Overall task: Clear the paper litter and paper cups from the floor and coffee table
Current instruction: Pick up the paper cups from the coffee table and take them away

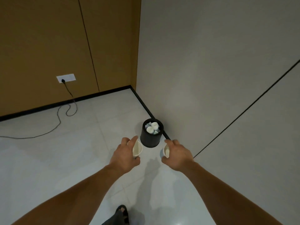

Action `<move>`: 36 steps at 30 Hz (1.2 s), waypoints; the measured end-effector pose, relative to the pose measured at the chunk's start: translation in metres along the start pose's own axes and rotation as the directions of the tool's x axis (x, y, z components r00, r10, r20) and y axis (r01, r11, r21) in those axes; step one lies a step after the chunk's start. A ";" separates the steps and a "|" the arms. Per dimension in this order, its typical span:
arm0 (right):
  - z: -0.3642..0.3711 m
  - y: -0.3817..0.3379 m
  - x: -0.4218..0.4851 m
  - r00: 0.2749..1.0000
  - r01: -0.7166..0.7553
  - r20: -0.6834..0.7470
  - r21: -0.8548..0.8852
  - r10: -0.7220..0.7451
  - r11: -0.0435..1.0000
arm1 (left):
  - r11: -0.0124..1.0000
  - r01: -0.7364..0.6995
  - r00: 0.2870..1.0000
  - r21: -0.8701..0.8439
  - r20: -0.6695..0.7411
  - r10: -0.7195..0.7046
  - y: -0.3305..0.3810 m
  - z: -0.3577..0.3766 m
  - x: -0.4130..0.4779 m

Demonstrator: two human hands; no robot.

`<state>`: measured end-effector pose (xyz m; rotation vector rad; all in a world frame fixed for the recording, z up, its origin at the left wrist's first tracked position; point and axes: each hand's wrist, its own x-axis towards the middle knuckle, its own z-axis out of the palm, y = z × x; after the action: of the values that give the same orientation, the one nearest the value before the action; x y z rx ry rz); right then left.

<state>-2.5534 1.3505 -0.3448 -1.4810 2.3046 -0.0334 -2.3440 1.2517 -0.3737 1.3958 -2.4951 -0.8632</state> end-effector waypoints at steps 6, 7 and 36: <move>-0.029 0.029 0.095 0.999 -0.037 0.016 0.045 0.036 0.998 | 0.999 -0.035 0.999 0.025 0.041 0.034 0.023 0.003 0.122; -0.034 0.036 0.114 0.999 -0.032 0.015 0.041 0.031 0.999 | 0.999 -0.040 0.998 0.019 0.049 0.039 0.027 0.006 0.143; 0.102 0.129 0.639 0.909 0.217 0.368 -0.015 -0.196 0.976 | 0.842 0.476 0.879 -0.253 0.105 -0.465 -0.101 0.249 0.539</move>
<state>-2.8598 0.8651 -0.6709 -1.5999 1.8618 0.2306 -2.6673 0.8702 -0.7093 1.9319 -1.9697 -1.2751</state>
